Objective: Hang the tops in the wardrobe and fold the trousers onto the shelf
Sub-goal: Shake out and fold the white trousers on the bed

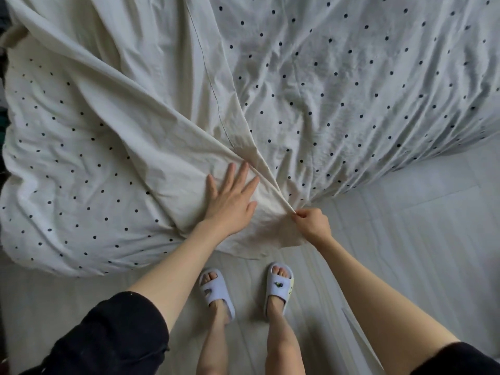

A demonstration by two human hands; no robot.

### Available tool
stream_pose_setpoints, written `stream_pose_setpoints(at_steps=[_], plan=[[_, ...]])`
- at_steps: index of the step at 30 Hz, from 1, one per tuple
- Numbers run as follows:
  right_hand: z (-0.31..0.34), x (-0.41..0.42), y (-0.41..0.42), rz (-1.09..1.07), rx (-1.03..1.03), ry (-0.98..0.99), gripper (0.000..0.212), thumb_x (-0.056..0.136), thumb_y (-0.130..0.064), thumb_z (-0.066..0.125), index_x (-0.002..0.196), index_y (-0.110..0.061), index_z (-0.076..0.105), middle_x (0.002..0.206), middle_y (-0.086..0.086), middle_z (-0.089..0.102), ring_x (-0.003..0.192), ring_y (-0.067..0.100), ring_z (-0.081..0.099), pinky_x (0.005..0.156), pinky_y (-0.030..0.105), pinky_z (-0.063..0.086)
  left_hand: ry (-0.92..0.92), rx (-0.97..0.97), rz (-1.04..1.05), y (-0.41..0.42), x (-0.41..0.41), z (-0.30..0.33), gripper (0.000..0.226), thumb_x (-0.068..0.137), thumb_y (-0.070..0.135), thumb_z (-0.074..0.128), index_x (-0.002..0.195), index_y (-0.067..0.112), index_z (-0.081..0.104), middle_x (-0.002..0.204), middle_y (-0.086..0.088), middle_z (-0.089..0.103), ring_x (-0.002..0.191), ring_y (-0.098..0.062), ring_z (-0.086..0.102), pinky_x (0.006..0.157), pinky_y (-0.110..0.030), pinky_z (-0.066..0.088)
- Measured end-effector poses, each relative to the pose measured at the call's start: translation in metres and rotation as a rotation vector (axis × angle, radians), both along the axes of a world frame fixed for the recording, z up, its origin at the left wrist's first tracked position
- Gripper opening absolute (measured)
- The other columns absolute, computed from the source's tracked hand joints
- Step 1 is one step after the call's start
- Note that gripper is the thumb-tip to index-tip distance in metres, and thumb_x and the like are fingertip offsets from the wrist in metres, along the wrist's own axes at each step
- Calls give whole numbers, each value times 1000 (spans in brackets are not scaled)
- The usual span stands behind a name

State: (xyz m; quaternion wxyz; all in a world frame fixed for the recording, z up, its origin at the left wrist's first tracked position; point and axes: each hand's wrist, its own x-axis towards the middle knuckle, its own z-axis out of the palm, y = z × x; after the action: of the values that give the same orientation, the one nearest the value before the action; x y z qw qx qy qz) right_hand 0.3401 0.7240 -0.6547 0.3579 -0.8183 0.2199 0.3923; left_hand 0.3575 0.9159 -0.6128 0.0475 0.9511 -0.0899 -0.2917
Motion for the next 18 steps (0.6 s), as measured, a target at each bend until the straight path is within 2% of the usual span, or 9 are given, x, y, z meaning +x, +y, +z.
stream_pose_setpoints(at_steps=[2,4,6,8,10,15,18], plan=[[10,4,3,80,11,-11,24,93,-19,48,81,-12,67,84,11,63,90,30,58,75,37,46,-71,-152,84,3,3,6,46,98,27,37,144,21,34,159,1,6,146,-18,-2,112,-56,7],[27,12,9,103,35,-81,26,95,-23,49,110,-10,66,109,12,67,107,31,58,86,37,46,-185,-365,262,7,8,19,38,96,12,43,133,8,50,150,-9,33,142,-22,24,111,-39,20],[51,26,21,131,51,-176,33,96,-27,49,124,-13,59,121,9,64,114,27,57,89,35,45,-232,-476,506,20,10,41,35,95,4,44,127,0,54,138,-15,49,131,-26,42,104,-19,25],[73,45,36,173,66,-259,36,97,-26,47,130,-14,54,126,8,60,116,24,56,93,35,45,-229,-478,690,37,15,60,35,95,6,43,128,2,54,134,-12,54,126,-25,48,93,-10,26],[94,67,58,228,88,-334,36,97,-24,46,132,-14,52,128,7,59,117,23,55,96,37,44,-217,-489,850,62,26,75,35,96,10,44,129,5,52,133,-10,54,125,-23,48,92,-13,30],[137,120,124,442,113,-503,40,98,-24,45,137,-16,47,132,7,54,119,25,52,97,34,41,-283,-614,1356,128,75,103,37,95,23,50,128,6,49,129,-11,55,115,-27,54,97,-34,43],[156,150,169,571,130,-620,43,98,-23,45,141,-16,42,139,7,49,126,26,45,99,32,36,-349,-599,1495,172,113,112,42,93,33,52,127,8,50,126,-8,58,109,-29,57,95,-42,48]])
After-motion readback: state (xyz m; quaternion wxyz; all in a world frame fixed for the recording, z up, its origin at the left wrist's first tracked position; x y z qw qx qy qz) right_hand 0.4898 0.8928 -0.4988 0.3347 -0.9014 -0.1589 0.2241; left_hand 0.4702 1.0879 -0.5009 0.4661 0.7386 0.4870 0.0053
